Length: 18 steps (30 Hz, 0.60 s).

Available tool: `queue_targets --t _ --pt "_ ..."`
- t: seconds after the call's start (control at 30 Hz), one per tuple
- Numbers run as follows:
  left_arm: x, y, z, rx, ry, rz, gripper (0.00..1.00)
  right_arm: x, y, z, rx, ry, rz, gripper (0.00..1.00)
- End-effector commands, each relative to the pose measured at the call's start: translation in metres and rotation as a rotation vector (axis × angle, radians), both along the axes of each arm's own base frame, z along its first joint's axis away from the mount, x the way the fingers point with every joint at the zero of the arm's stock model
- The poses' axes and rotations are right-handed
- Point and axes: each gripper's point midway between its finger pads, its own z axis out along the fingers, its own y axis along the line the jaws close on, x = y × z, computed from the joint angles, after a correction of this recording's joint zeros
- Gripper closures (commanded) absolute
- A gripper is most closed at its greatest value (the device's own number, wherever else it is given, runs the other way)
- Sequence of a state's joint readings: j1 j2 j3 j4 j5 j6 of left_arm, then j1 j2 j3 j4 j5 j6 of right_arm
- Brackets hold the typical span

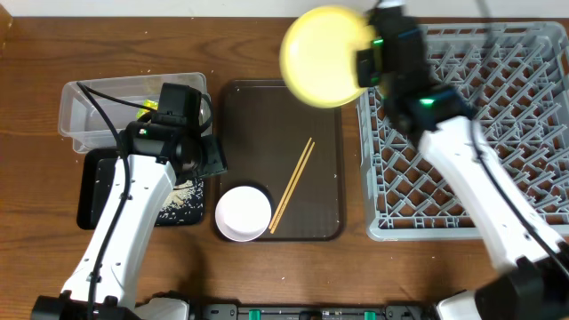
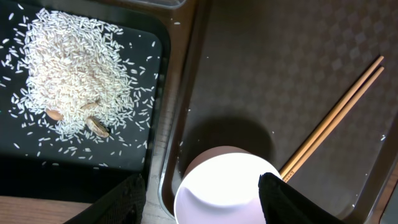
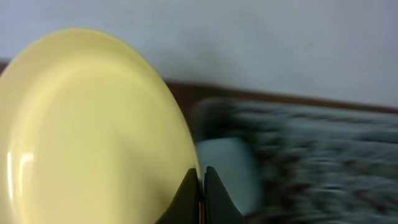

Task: Sort waste into correct bins and load items into the dishwasher rack
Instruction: 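Lift the yellow plate and stand it upright in the rack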

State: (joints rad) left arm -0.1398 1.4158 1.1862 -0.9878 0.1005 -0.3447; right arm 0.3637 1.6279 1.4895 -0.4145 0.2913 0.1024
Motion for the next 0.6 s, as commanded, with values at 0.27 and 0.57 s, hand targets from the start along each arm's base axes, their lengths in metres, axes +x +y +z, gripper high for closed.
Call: queue_targets --t 0.27,0.57 --pt "0.002 0.003 0.004 0.008 -0.013 0.016 0.38 -0.006 -0.196 0.047 -0.519 -0.039 -0.498 0.99" --pt "0.002 0.003 0.004 0.008 -0.013 0.016 0.39 0.006 -0.241 0.052 -0.751 0.011 -0.482 0.99"
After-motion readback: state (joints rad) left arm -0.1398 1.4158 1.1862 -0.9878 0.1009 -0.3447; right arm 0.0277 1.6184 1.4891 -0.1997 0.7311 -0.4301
